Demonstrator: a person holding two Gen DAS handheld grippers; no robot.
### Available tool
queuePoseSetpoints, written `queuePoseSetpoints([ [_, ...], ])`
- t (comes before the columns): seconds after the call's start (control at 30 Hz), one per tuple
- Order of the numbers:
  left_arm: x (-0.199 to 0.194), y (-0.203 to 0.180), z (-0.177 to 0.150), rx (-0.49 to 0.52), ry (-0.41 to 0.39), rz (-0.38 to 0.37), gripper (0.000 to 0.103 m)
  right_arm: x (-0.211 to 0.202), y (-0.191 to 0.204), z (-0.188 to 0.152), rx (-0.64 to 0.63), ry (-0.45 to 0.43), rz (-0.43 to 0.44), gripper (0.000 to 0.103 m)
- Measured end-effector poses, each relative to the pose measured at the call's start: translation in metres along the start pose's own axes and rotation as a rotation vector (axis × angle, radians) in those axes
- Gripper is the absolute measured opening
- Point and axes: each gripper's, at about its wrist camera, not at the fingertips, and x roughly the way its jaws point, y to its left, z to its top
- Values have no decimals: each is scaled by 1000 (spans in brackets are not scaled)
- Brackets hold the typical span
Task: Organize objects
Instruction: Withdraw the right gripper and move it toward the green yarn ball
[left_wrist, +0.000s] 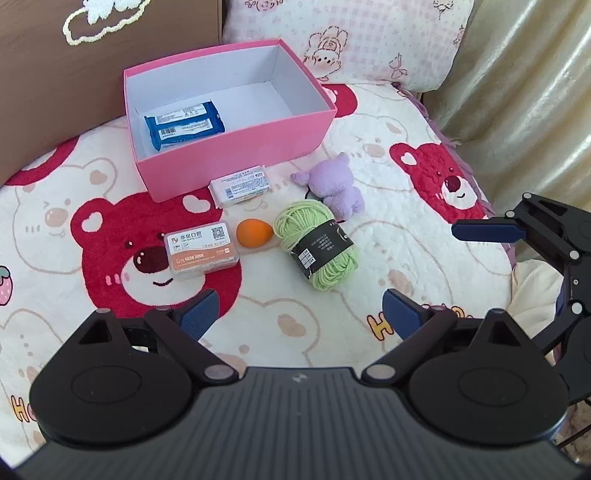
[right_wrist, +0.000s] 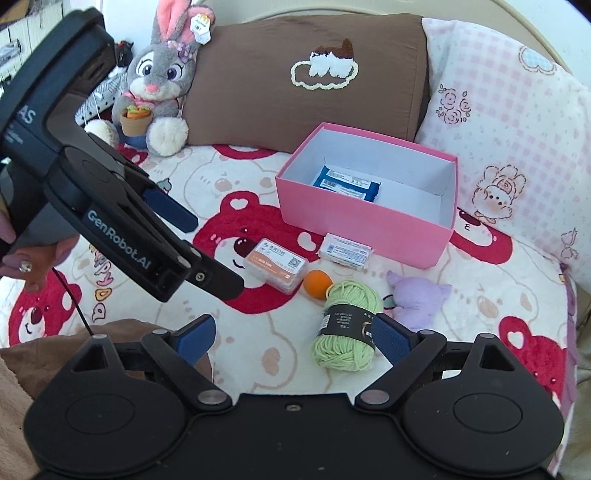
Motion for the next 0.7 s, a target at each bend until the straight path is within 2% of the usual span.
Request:
queuePoseSetpoints([
  [0.27,30,17,-2,-58,4,13,96,29,-27,-22,90,-106,54,93],
  [0.37,36,24,1,-78,-30,64,96,38,-28,-26,65,-166,-28,93],
  [0.43,37,27,5,-72,-46,85,96,42,-30,-28,56,-192,-40,93],
  [0.53,41,29,10,-70,-61,92,96,50,-34,-23,54,-182,-49,93],
  [0.7,55,24,16,-68,-64,49,96,66,-37,-13,29,-119,-26,93],
])
